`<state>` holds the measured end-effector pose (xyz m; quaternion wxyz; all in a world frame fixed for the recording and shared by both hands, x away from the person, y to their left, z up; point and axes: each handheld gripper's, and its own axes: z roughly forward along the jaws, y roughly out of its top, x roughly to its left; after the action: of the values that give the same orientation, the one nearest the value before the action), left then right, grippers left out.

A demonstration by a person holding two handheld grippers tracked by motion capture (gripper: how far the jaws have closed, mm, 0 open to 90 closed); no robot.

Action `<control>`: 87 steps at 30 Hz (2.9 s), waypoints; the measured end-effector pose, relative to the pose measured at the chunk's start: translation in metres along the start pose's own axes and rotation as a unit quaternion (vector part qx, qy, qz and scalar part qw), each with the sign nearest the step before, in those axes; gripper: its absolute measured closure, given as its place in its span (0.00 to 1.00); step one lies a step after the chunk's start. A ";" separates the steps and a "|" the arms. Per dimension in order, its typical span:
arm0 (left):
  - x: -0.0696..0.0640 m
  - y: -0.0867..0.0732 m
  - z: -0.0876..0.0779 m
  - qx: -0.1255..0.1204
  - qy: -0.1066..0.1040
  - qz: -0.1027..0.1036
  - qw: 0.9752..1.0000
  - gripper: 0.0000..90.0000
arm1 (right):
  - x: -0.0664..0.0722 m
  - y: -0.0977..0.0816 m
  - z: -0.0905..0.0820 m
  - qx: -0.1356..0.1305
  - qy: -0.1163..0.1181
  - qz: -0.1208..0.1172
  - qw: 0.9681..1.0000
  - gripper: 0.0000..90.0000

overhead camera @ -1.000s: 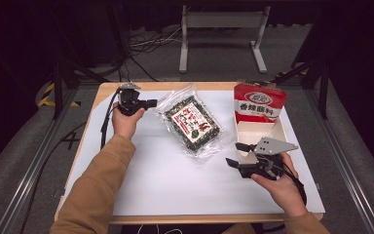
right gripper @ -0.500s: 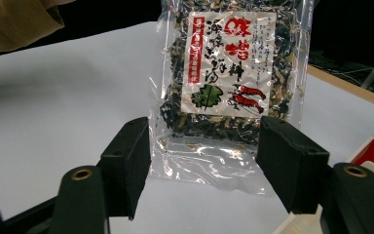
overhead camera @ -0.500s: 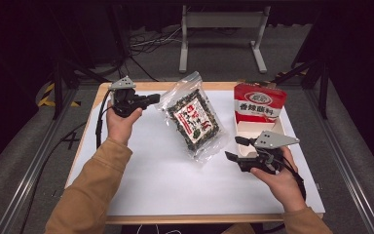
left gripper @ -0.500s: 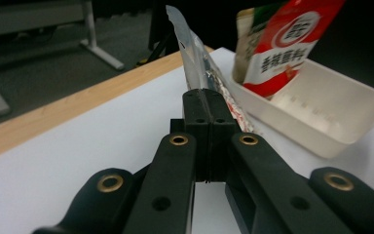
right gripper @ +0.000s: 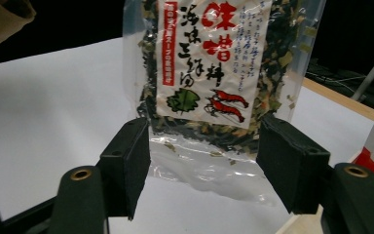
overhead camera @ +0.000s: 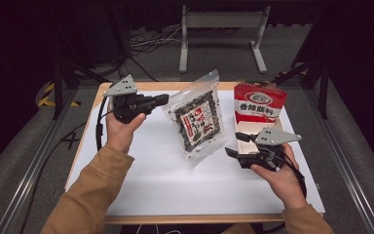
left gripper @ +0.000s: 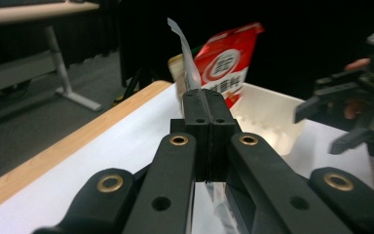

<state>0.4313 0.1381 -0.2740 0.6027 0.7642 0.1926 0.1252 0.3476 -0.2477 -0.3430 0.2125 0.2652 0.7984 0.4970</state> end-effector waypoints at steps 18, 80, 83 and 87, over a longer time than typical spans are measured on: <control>-0.033 0.000 -0.017 -0.036 -0.052 0.034 0.997 1.00 | -0.006 0.012 0.000 -0.003 -0.005 -0.001 1.000 0.35; -0.037 -0.004 -0.016 -0.050 -0.084 0.015 0.995 1.00 | -0.038 0.063 0.050 0.037 0.148 -0.058 0.987 0.62; -0.036 -0.004 -0.016 -0.050 -0.079 0.016 0.996 1.00 | -0.038 0.064 0.048 0.041 0.166 -0.065 0.983 0.70; -0.035 -0.003 -0.018 -0.054 -0.077 0.013 0.995 1.00 | -0.036 0.066 0.045 0.043 0.177 -0.082 0.980 0.75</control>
<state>0.3917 0.1389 -0.2713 0.6546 0.7403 0.1282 0.0842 0.4163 -0.2164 -0.2993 0.0962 0.1157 0.8630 0.4823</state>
